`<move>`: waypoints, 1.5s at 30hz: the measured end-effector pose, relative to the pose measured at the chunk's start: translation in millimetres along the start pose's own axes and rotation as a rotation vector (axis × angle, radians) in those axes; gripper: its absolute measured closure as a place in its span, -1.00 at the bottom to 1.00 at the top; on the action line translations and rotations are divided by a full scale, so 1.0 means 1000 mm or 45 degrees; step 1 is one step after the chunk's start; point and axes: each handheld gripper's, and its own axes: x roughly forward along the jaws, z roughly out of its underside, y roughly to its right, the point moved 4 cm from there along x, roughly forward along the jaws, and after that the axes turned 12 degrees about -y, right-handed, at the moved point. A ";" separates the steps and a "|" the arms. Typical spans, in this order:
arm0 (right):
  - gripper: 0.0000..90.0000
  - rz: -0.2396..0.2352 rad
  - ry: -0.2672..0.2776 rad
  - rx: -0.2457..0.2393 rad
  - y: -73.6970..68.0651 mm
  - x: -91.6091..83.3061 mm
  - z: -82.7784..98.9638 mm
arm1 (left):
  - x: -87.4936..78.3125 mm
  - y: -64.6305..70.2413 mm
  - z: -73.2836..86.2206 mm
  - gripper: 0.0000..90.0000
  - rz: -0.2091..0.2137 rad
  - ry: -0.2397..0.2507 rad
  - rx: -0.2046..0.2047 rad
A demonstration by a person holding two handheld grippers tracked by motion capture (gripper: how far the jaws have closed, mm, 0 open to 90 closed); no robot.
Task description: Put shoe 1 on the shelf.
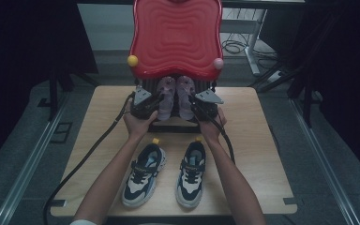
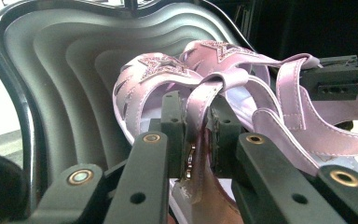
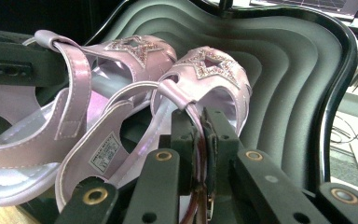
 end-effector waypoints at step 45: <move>0.10 0.009 0.039 -0.065 -0.008 -0.001 0.003 | 0.003 0.009 0.003 0.07 -0.012 -0.007 0.071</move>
